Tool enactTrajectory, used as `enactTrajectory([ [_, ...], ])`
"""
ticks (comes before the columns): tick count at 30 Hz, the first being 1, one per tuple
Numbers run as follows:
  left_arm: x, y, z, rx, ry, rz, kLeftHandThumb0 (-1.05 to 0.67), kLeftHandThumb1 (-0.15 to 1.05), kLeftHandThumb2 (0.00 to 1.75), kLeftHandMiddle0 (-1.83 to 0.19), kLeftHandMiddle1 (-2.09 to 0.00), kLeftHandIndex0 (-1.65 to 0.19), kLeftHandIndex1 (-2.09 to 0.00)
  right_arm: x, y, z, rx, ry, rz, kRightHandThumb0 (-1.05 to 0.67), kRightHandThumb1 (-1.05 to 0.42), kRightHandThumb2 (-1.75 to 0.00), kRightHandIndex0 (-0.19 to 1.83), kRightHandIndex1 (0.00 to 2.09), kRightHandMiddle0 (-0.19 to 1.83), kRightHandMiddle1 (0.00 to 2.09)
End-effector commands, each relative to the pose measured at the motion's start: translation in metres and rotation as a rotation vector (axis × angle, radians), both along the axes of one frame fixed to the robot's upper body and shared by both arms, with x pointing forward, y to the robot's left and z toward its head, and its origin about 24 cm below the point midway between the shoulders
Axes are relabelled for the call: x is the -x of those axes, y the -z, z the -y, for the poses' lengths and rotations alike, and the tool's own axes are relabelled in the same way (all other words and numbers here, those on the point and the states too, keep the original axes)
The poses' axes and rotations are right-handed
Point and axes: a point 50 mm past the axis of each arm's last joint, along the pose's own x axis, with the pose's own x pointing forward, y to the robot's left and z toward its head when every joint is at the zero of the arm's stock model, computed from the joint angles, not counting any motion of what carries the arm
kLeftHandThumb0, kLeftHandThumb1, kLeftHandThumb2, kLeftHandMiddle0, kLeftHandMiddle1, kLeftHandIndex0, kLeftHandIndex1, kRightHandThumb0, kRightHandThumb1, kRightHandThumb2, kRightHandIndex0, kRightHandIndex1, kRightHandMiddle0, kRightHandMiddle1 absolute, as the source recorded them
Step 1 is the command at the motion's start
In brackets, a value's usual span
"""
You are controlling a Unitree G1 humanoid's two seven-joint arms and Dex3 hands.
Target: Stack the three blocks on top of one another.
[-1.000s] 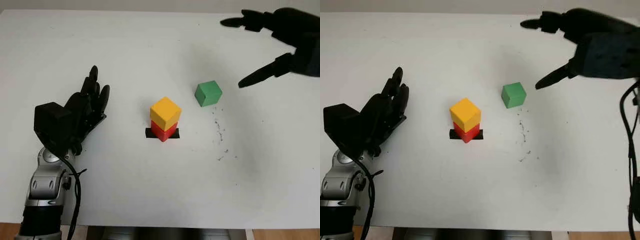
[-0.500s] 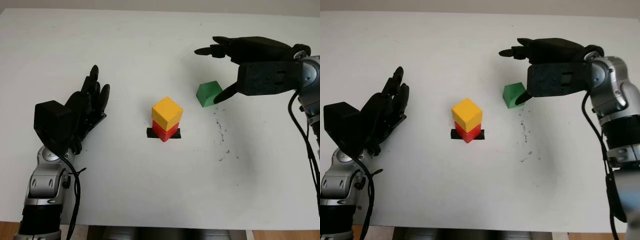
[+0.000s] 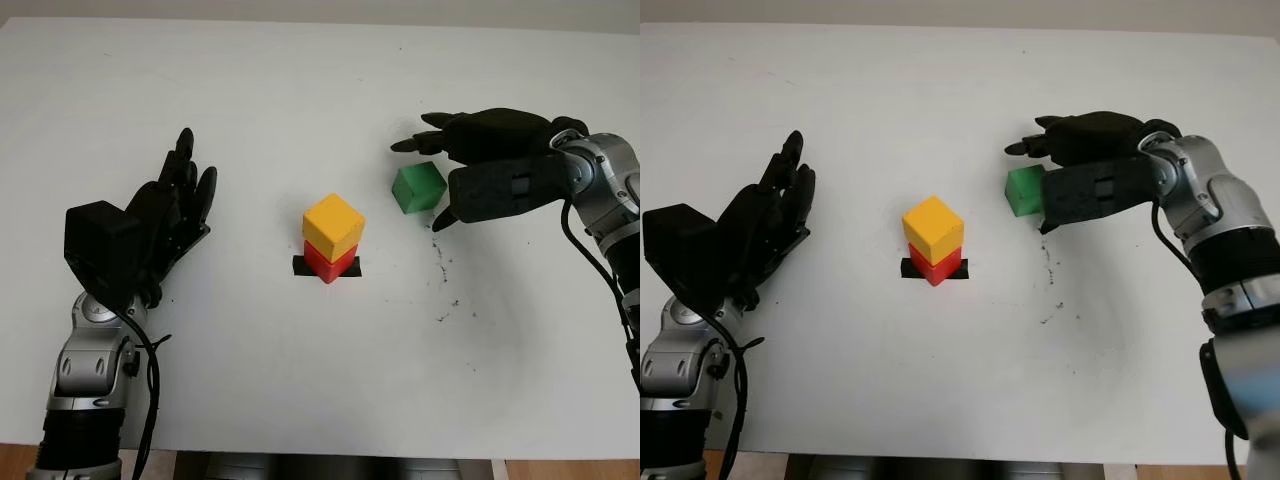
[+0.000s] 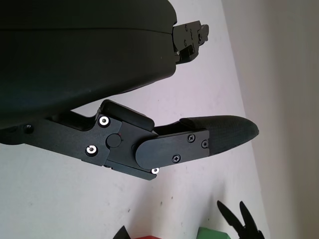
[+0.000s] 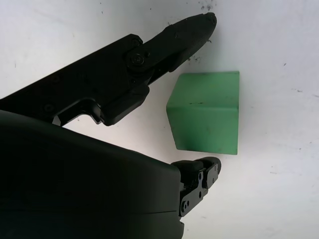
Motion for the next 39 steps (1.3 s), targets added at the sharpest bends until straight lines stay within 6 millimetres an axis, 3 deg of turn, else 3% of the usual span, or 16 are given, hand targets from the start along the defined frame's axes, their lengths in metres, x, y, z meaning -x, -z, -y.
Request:
enactTrajectory([
  [1, 0.002, 0.003, -0.002, -0.001, -0.009, -0.003, -0.79, 1.05, 0.58, 0.19, -0.01, 0.18, -0.03, 0.001, -0.005, 0.005, 0.009, 0.006, 0.012, -0.71, -0.79, -0.05, 0.01, 0.07, 0.33, 0.12],
  [14, 0.003, 0.003, -0.003, 0.012, -0.010, -0.005, -0.79, 1.05, 0.58, 0.19, 0.00, 0.19, -0.04, 0.005, 0.005, -0.001, -0.078, -0.044, 0.055, -0.50, -0.82, -0.06, 0.21, 0.10, 0.69, 0.27],
  [16, 0.003, 0.003, -0.003, 0.013, -0.010, -0.006, -0.79, 1.05, 0.58, 0.19, -0.01, 0.19, -0.04, 0.006, 0.006, -0.001, -0.094, -0.050, 0.076, -0.45, -0.84, -0.06, 0.27, 0.09, 0.73, 0.38],
  [20, 0.004, 0.003, -0.003, 0.009, -0.005, -0.006, -0.78, 1.05, 0.58, 0.19, 0.00, 0.19, -0.04, 0.007, 0.008, 0.000, -0.089, -0.064, 0.134, -0.36, -0.88, -0.06, 0.36, 0.07, 0.65, 0.86],
  [25, 0.004, 0.004, -0.003, 0.008, -0.011, -0.008, -0.79, 1.05, 0.57, 0.19, -0.01, 0.18, -0.05, 0.007, 0.009, 0.001, -0.062, -0.077, 0.178, -0.34, -0.91, -0.05, 0.40, 0.07, 0.57, 1.10],
  [39, 0.003, 0.005, -0.003, 0.028, 0.001, -0.004, -0.79, 1.05, 0.55, 0.19, 0.00, 0.19, -0.03, 0.005, -0.002, 0.000, -0.059, -0.102, 0.249, -0.33, -0.89, -0.05, 0.45, 0.07, 0.56, 1.10],
])
